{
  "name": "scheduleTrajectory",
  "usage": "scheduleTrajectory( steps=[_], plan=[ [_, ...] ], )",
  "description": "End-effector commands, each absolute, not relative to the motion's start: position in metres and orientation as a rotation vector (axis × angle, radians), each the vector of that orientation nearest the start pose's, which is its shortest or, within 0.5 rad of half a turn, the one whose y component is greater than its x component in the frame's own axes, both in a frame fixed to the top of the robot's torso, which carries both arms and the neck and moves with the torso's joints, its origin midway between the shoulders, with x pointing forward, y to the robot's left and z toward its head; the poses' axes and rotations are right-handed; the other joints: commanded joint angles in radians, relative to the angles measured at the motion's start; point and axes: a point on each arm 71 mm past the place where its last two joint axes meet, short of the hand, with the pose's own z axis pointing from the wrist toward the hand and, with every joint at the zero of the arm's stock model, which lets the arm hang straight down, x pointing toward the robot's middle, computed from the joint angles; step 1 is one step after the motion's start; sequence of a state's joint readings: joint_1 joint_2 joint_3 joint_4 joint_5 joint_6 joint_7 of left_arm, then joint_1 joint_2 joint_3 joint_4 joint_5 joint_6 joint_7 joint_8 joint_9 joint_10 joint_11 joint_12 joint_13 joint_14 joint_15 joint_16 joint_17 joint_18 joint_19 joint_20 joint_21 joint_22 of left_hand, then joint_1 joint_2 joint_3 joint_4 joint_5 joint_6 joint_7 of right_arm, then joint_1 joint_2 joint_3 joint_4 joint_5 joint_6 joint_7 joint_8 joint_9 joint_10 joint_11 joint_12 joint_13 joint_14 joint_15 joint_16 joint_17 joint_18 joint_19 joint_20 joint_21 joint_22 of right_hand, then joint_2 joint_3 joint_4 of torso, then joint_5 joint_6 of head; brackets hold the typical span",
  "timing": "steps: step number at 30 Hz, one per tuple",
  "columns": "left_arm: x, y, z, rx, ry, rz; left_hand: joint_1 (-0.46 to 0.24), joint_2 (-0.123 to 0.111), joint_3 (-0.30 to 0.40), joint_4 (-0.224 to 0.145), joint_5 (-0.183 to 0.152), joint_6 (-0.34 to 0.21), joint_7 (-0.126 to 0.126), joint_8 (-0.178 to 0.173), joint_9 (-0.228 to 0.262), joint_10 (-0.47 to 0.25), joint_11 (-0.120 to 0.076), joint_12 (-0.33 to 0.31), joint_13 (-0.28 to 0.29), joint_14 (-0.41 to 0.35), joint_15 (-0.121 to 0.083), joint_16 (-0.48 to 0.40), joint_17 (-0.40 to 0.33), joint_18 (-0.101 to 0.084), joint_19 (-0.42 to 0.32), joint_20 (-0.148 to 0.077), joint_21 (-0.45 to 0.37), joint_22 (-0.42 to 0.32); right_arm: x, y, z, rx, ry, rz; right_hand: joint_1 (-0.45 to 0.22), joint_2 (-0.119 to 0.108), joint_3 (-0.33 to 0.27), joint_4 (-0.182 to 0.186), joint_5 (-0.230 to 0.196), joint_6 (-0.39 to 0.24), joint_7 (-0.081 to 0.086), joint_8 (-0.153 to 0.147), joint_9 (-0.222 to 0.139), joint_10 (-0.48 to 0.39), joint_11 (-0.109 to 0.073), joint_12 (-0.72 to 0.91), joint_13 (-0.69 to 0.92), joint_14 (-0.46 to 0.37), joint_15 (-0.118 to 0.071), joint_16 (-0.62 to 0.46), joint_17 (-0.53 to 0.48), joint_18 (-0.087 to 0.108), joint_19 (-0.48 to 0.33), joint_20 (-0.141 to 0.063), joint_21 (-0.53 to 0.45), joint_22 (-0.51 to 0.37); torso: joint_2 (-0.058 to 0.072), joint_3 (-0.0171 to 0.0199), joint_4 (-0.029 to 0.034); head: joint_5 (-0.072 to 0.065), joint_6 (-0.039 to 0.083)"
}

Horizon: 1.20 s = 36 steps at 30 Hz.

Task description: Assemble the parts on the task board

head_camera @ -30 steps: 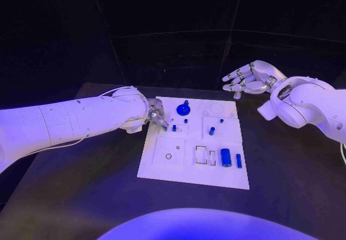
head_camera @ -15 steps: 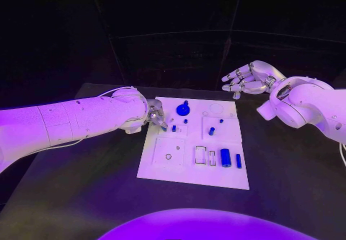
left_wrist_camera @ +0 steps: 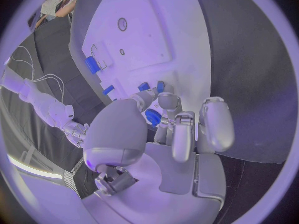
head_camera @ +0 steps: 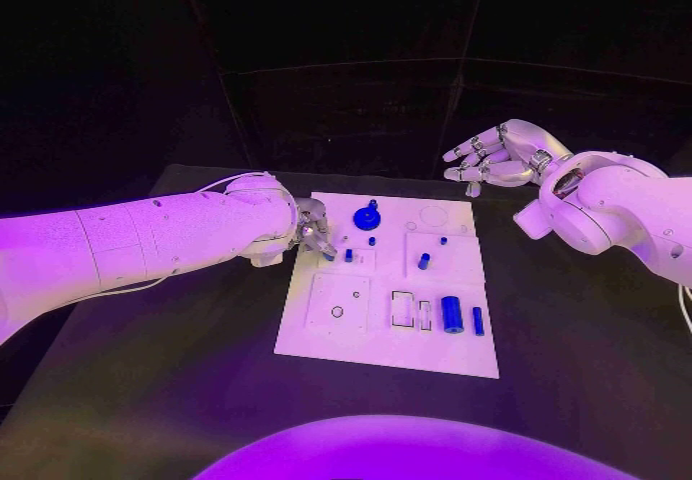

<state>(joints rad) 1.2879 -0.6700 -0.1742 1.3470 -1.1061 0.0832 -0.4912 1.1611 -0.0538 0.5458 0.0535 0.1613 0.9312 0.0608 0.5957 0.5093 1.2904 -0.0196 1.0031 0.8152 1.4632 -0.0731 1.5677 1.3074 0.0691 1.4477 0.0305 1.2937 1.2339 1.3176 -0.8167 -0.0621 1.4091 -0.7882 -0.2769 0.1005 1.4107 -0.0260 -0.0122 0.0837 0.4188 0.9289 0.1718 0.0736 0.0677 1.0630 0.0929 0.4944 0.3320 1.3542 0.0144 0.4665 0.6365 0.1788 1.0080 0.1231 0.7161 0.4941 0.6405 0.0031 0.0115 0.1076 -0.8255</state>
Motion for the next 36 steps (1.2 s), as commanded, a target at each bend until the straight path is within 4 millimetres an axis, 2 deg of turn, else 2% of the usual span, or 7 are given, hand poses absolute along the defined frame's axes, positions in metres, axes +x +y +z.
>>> scheduleTrajectory(
  steps=[1,16,25,33,36],
  plan=[
    [0.504,0.186,-0.241,-0.073,2.322,-0.297,-0.012,0.000,0.145,-0.139,0.005,-0.001,-0.007,0.005,0.000,0.013,-0.003,0.007,0.001,0.108,-0.006,0.003,0.263,0.008,0.006,0.000,0.003,0.001,0.523,-0.219,-0.140,0.349,1.651,1.043,0.010,-0.003,0.004,0.000,0.005,0.002,0.006,-0.001,0.000,-0.001,-0.002,-0.004,-0.001,0.003,0.000,-0.006,0.001,0.004,0.008,0.001,-0.004,-0.001,0.000,0.0004,-0.0006,0.000,0.001],
    [0.507,0.183,-0.244,-0.042,2.369,-0.271,-0.023,-0.008,0.156,-0.143,0.016,0.001,-0.008,0.014,0.004,0.022,-0.004,0.017,0.011,0.108,-0.007,0.003,0.263,0.008,0.007,-0.001,0.004,0.004,0.524,-0.217,-0.140,0.347,1.651,1.047,0.010,-0.003,0.004,0.000,0.005,0.002,0.006,-0.001,0.000,-0.001,-0.002,-0.004,-0.001,0.003,0.000,-0.006,0.001,0.004,0.008,0.001,-0.004,-0.001,0.000,0.0007,-0.0014,0.001,-0.001],
    [0.514,0.181,-0.245,-0.036,2.408,-0.250,-0.056,0.001,0.157,-0.124,0.017,0.005,-0.011,0.021,0.006,0.026,-0.005,0.016,0.006,0.108,-0.007,0.003,0.263,0.008,0.005,-0.001,0.001,0.002,0.524,-0.217,-0.140,0.347,1.653,1.047,0.010,-0.003,0.004,0.000,0.005,0.002,0.006,-0.001,0.000,-0.001,-0.002,-0.004,-0.001,0.003,0.000,-0.006,0.001,0.004,0.008,0.001,-0.004,-0.001,0.000,0.0005,-0.0018,-0.002,-0.003],
    [0.515,0.178,-0.246,-0.023,2.424,-0.244,-0.062,0.003,0.155,-0.121,0.016,0.005,-0.012,0.022,0.007,0.025,-0.006,0.014,0.003,0.108,-0.007,0.003,0.263,0.008,0.005,-0.001,0.000,0.002,0.523,-0.217,-0.140,0.347,1.653,1.047,0.010,-0.003,0.004,0.000,0.005,0.002,0.006,-0.001,0.000,-0.001,-0.002,-0.004,-0.001,0.003,0.000,-0.006,0.001,0.004,0.008,0.001,-0.004,-0.001,0.000,0.0001,-0.0006,-0.006,-0.004],
    [0.515,0.178,-0.246,-0.022,2.425,-0.243,-0.063,0.002,0.154,-0.121,0.015,0.005,-0.013,0.023,0.007,0.025,-0.006,0.014,0.003,0.108,-0.007,0.003,0.263,0.008,0.005,-0.001,0.000,0.001,0.523,-0.216,-0.140,0.347,1.653,1.047,0.010,-0.003,0.004,0.000,0.005,0.002,0.006,-0.001,0.000,-0.001,-0.002,-0.004,-0.001,0.003,0.000,-0.006,0.001,0.004,0.008,0.001,-0.004,-0.001,-0.001,0.0009,-0.0001,-0.006,-0.006]
  ],
)
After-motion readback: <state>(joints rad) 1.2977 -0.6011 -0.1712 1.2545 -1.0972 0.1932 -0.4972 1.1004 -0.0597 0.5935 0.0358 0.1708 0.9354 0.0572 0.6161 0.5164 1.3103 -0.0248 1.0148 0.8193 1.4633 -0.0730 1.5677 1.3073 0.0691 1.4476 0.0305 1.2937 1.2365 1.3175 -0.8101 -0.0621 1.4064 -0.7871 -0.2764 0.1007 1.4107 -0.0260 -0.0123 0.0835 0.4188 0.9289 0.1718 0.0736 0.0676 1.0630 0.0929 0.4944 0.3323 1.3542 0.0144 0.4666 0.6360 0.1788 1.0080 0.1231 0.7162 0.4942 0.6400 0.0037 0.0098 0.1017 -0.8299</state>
